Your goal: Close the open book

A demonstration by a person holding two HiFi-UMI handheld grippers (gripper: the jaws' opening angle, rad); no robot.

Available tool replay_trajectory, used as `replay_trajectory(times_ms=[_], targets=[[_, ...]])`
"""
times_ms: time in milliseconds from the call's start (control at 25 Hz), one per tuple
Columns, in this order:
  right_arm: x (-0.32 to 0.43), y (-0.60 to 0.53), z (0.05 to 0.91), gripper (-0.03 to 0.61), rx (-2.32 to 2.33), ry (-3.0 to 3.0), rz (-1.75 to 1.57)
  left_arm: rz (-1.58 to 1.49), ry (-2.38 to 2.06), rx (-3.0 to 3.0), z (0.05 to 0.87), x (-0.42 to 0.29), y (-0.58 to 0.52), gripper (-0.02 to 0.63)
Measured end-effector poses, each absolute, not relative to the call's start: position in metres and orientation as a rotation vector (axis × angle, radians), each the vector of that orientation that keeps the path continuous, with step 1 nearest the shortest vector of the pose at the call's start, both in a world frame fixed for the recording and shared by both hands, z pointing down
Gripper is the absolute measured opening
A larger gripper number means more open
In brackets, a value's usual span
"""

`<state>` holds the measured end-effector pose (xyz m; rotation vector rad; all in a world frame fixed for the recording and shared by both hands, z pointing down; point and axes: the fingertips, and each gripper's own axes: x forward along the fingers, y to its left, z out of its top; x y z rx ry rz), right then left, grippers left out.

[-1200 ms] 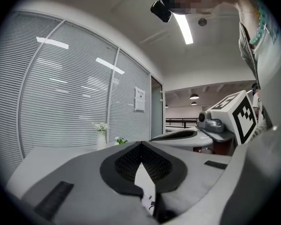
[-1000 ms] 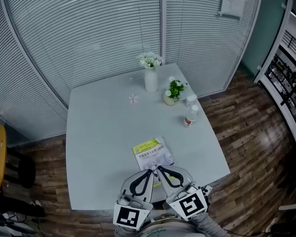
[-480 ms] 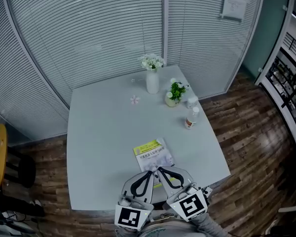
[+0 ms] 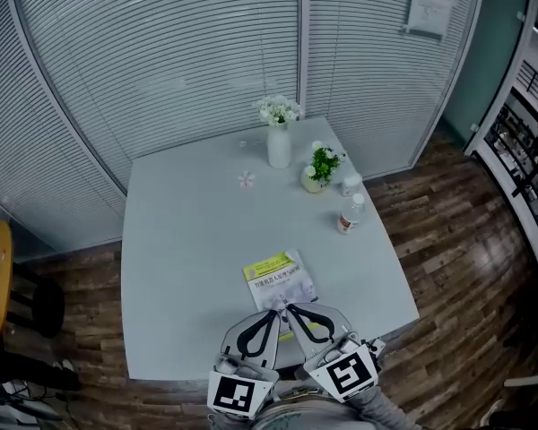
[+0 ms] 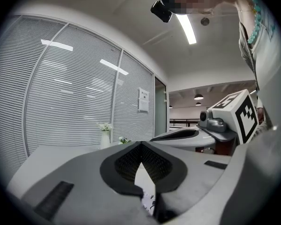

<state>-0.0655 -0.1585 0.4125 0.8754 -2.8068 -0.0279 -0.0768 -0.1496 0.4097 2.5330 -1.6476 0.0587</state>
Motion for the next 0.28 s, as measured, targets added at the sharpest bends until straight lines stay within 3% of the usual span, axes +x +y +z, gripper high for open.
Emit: replay_trajectory(times_ms=[280], targets=[[-0.0646, -0.1603, 0.416, 0.0, 0.874, -2.809, -0.017, 0.071, -1.646, 2.52, 0.4164, -0.0767, -0.1502, -0.002]])
